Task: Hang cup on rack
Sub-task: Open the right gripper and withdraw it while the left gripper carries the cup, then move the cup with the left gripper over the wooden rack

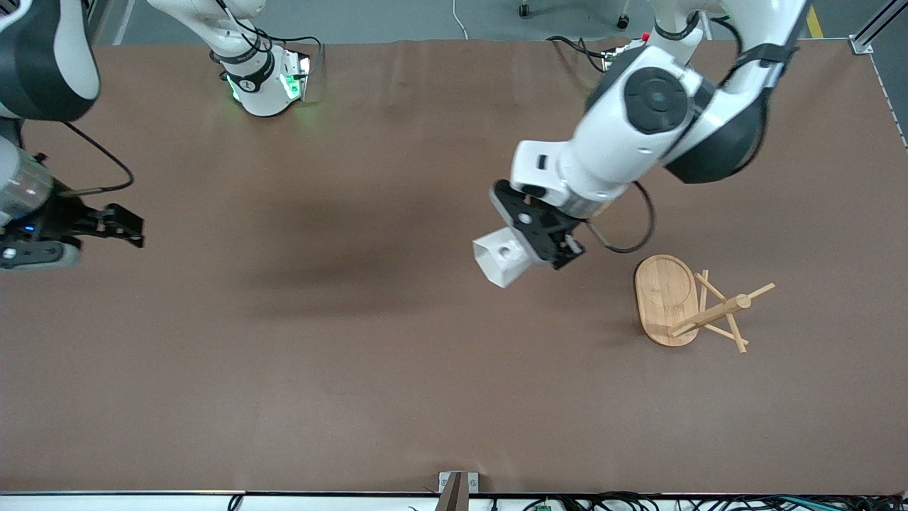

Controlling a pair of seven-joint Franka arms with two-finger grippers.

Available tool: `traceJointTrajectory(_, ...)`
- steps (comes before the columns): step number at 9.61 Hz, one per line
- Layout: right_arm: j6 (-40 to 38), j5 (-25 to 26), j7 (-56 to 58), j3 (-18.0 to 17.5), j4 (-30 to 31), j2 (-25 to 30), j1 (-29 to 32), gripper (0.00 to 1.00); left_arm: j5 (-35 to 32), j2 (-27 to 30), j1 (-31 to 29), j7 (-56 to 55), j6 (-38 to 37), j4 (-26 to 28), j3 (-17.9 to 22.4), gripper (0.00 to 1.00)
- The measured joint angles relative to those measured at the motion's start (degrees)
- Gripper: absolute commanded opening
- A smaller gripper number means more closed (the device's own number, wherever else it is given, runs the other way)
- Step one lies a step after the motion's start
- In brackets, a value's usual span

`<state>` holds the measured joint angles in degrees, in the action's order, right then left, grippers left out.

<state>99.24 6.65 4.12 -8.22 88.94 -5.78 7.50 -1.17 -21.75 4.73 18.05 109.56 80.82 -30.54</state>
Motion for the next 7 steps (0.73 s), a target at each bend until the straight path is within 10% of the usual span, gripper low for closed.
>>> traceJointTrajectory(4,-17.07,-0.73,-4.29,4.32,-9.91,2.04,-0.59,1.00,0.00,2.83,-5.37,-3.95,-4.81,-0.09,1.30,0.07)
traceJointTrajectory(7,-19.10,-3.09,-8.73,9.80,-10.13,4.04,-5.15,1.00,0.05,8.41,4.76,-6.61,-7.43,6.34,15.99,0.08)
